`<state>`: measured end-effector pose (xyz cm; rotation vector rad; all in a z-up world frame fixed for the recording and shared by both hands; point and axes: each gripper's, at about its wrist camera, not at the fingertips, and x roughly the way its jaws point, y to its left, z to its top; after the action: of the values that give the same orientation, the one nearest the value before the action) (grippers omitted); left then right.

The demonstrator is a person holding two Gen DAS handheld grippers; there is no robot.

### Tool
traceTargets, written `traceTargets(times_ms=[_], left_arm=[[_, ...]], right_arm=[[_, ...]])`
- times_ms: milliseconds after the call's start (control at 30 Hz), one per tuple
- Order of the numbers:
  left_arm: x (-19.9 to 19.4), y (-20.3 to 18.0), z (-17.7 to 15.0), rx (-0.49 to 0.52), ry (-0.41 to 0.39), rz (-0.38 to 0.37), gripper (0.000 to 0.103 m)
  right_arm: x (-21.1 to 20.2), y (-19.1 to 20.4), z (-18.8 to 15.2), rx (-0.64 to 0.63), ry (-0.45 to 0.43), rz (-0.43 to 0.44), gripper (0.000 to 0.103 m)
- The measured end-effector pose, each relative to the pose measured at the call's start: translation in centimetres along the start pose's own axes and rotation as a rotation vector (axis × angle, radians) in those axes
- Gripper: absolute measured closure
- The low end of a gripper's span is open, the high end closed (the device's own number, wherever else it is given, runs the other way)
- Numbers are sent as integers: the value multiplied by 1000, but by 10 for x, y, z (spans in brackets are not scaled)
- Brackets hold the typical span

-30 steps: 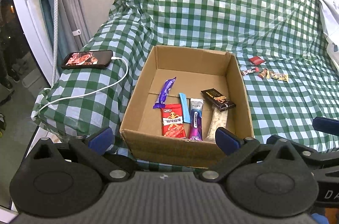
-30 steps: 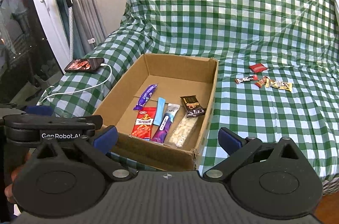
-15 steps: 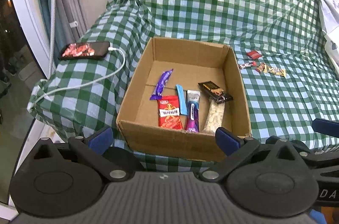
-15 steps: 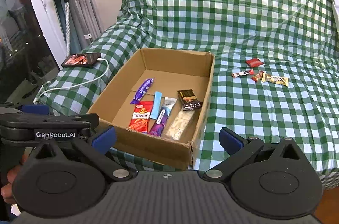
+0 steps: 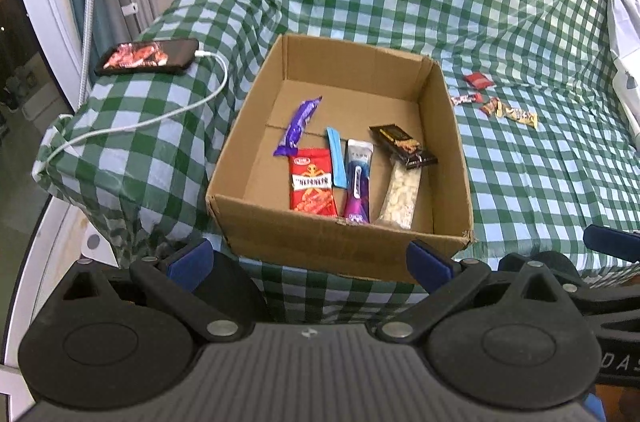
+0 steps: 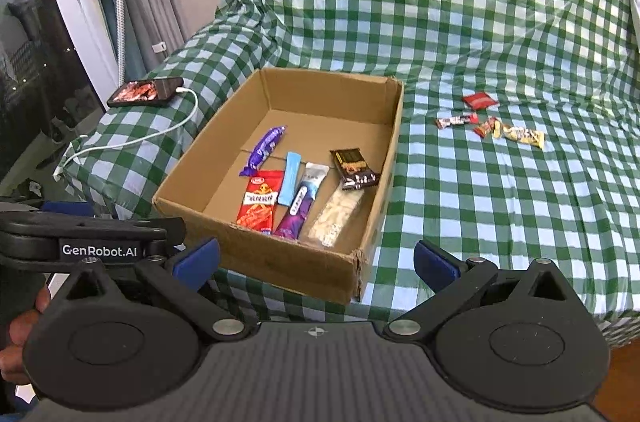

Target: Organize snacks

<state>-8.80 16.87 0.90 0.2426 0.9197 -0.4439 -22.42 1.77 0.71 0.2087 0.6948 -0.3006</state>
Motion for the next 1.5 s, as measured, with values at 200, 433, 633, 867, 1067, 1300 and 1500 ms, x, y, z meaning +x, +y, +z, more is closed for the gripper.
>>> traceTargets(times_ms=[200,433,633,867,1067,1300,1500], left_arm=[[11,-1,-1,5,38,-6,0],[28,-3,1,7,88,-5,0],[38,-6,4,11,116,-3,0],[54,-9,5,19,163,1,0],[66,-10,11,22,177,14,0],[69,-14,30,16,139,15,0],[64,-24,58,17,87,4,0]], right_arm=[[14,-10,-2,45,61,3,1],[31,-18,-4,84,129,15,1],[42,-23,-4,99,160,16,1],[56,-28,-3,110,195,18,1],[68,-29,-1,106,219,19,1],[70,-31,11,74,160,10,1],[66,-31,23,34,104,22,1]])
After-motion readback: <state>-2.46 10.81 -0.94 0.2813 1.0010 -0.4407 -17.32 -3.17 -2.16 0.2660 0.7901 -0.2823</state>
